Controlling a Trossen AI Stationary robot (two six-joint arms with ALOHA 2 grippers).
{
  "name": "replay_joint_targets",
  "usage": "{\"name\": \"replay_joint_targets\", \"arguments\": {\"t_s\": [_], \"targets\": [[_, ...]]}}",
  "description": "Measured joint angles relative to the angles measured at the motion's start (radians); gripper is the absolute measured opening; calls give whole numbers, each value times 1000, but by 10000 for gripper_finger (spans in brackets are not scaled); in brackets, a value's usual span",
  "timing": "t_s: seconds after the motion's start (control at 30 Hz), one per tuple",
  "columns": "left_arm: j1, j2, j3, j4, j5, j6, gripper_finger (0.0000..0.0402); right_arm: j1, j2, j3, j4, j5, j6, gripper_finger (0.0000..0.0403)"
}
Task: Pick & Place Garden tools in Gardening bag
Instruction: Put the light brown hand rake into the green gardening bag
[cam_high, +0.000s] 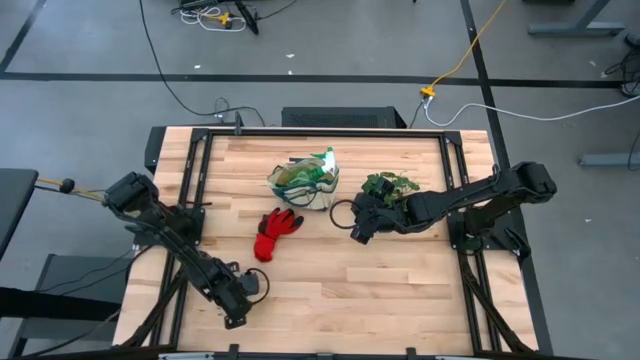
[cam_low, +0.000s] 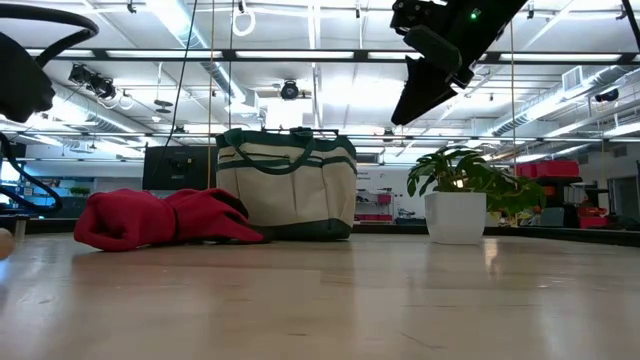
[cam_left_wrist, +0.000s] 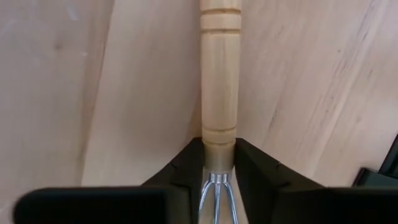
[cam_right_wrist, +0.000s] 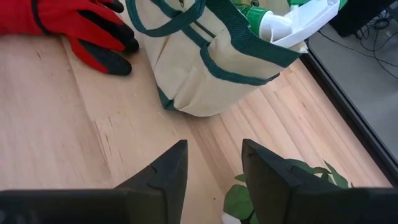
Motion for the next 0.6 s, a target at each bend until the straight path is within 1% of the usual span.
{"name": "replay_joint_targets", "arguments": {"t_s": [0.07,0.33,0.5,0.6], "targets": [[3,2,12,-24,-1,-1,65,0,0,0,0,0,0,155],[10,4,27,-40,-10,0,65,0,0,0,2,0,-5,155],[21,4,110,-125,-95,60,65,0,0,0,2,0,-7,155],[33,4,171,-248,-146,85,65,0,0,0,2,0,-7,155]]}}
